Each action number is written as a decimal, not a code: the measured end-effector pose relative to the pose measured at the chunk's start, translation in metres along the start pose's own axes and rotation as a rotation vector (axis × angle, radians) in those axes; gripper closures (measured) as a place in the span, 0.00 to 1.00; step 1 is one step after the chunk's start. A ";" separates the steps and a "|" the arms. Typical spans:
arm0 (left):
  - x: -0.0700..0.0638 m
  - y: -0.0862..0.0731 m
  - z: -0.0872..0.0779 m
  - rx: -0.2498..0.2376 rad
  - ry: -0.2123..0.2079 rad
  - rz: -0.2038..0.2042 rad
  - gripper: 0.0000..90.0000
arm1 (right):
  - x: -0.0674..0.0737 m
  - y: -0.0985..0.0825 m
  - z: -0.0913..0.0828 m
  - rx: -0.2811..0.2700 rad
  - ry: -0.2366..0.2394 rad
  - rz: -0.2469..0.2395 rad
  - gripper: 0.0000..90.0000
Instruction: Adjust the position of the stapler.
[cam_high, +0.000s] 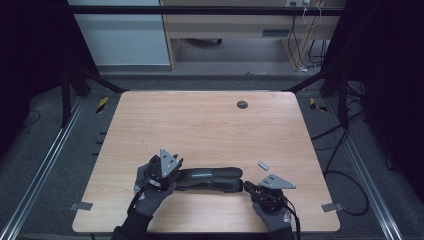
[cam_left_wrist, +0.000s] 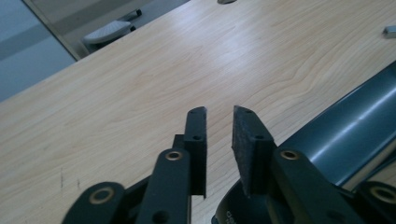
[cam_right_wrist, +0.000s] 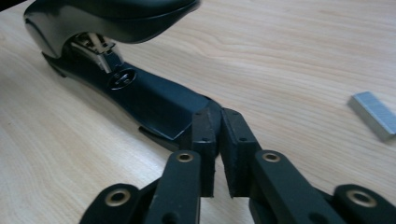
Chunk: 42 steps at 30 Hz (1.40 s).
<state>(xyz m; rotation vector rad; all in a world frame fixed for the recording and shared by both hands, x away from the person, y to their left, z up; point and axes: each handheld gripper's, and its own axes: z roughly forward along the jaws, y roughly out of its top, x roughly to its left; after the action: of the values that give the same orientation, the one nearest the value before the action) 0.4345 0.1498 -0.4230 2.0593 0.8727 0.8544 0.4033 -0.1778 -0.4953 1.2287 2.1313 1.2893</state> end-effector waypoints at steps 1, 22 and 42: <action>-0.001 0.001 -0.001 -0.001 -0.007 0.004 0.78 | -0.002 0.000 -0.001 -0.005 -0.004 -0.005 0.92; -0.032 0.021 -0.018 -0.039 -0.108 0.156 0.40 | -0.011 0.001 -0.006 -0.026 -0.050 0.005 0.79; -0.064 0.032 -0.011 -0.023 -0.108 0.290 0.33 | -0.012 0.001 -0.005 -0.022 -0.055 0.006 0.78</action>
<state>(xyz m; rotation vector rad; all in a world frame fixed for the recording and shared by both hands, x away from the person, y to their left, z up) 0.4007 0.0872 -0.4098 2.2222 0.5107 0.8889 0.4068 -0.1904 -0.4935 1.2479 2.0709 1.2632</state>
